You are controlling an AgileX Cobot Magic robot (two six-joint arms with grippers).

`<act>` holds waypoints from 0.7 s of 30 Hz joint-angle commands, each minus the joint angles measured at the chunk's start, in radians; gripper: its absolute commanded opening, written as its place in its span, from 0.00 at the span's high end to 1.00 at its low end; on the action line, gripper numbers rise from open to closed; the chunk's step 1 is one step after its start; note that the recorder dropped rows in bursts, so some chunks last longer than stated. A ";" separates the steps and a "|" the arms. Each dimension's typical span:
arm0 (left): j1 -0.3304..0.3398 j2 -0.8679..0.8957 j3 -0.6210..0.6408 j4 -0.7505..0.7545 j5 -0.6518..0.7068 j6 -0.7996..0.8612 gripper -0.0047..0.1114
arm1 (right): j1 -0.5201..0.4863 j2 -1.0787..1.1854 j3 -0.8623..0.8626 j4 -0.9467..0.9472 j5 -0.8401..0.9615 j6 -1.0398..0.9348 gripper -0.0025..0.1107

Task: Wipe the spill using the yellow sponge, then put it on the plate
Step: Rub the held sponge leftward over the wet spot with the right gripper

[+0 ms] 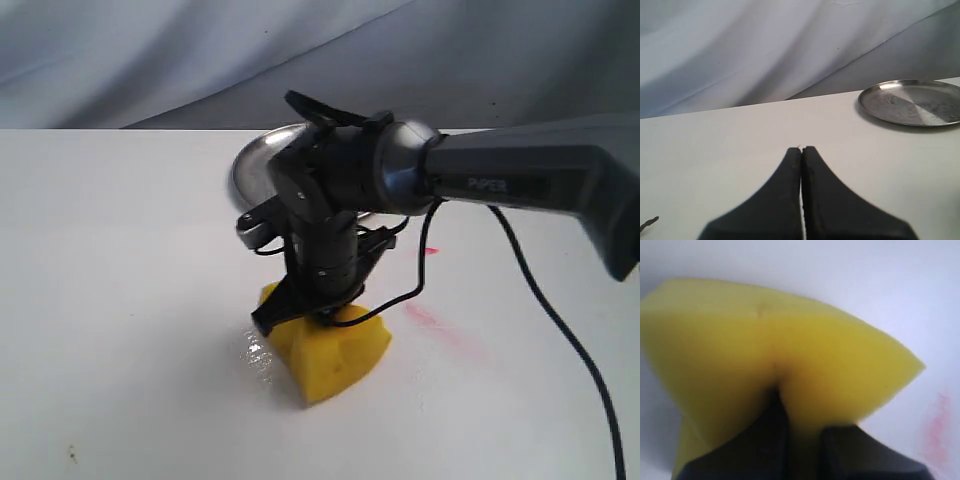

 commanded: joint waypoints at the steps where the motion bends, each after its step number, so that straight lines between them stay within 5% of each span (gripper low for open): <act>1: 0.001 -0.003 -0.003 0.000 -0.007 -0.007 0.96 | -0.129 -0.030 0.153 -0.102 0.036 0.013 0.98; 5: 0.001 -0.003 -0.003 0.000 -0.007 -0.007 0.96 | -0.221 -0.073 0.288 -0.068 -0.011 0.015 0.98; 10: 0.001 -0.003 -0.003 0.000 -0.007 -0.007 0.96 | -0.156 -0.083 0.271 0.169 -0.083 -0.082 0.98; 17: 0.001 -0.003 -0.003 0.000 -0.007 -0.007 0.96 | 0.114 0.077 -0.084 0.285 -0.037 -0.102 0.98; 21: 0.001 -0.003 -0.003 0.000 -0.007 -0.007 0.96 | 0.150 0.146 -0.255 0.266 0.007 -0.126 0.98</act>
